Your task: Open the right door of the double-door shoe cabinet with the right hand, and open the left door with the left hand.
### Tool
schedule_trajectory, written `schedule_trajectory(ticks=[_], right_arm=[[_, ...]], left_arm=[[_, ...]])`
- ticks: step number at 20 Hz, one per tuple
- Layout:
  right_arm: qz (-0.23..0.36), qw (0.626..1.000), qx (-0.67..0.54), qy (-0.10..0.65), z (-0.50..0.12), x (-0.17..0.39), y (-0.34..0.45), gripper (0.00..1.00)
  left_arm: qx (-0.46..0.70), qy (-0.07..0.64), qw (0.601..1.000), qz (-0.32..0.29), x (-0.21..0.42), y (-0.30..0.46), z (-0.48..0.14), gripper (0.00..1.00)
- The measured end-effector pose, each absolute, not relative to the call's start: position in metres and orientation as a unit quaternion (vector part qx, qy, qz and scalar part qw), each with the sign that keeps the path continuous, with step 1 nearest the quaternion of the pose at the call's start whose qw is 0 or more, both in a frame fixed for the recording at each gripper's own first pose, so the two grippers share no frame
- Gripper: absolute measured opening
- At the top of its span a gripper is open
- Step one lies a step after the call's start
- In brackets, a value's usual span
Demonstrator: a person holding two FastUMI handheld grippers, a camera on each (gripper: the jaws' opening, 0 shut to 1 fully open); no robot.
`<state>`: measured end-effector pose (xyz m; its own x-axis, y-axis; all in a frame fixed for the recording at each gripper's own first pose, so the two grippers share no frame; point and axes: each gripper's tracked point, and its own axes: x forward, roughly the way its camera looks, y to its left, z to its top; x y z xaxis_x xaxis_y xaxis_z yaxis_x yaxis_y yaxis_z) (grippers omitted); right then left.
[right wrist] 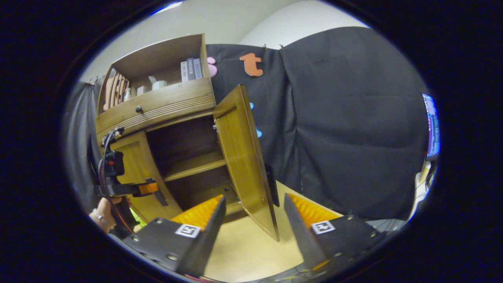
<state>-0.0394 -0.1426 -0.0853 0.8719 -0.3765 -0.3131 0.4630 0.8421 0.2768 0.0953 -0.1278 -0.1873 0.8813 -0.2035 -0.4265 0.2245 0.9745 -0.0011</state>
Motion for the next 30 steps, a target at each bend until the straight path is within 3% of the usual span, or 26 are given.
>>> schedule_trajectory(ticks=[2,10,11,16,17,20,23,30], right_arm=[[-0.241,0.945,0.186,0.123,-0.091,-0.046,-0.148,0.98],[-0.298,0.926,0.2,0.113,-0.096,-0.076,-0.168,0.98],[-0.302,0.925,0.202,0.112,-0.097,-0.078,-0.17,0.98],[-0.303,0.924,0.198,0.122,-0.101,-0.082,-0.167,0.98],[-0.299,0.926,0.195,0.126,-0.102,-0.081,-0.165,0.98],[-0.284,0.93,0.186,0.137,-0.104,-0.073,-0.157,0.98],[-0.264,0.935,0.185,0.144,-0.105,-0.062,-0.144,0.98],[-0.206,0.948,0.179,0.165,-0.117,-0.038,-0.114,1.0]], left_arm=[[0.03,0.227,0.967,-0.111,0.104,-0.131,-0.199,0.96],[0.037,0.259,0.963,-0.07,0.129,-0.122,-0.232,0.92],[0.038,0.253,0.964,-0.07,0.13,-0.119,-0.231,0.87],[0.028,0.246,0.965,-0.092,0.129,-0.122,-0.23,0.34],[0.026,0.25,0.963,-0.093,0.126,-0.124,-0.234,0.39],[0.026,0.243,0.964,-0.103,0.123,-0.123,-0.231,0.31],[0.029,0.233,0.965,-0.12,0.11,-0.121,-0.227,0.35],[0.02,0.214,0.963,-0.163,0.062,-0.111,-0.218,0.33]])
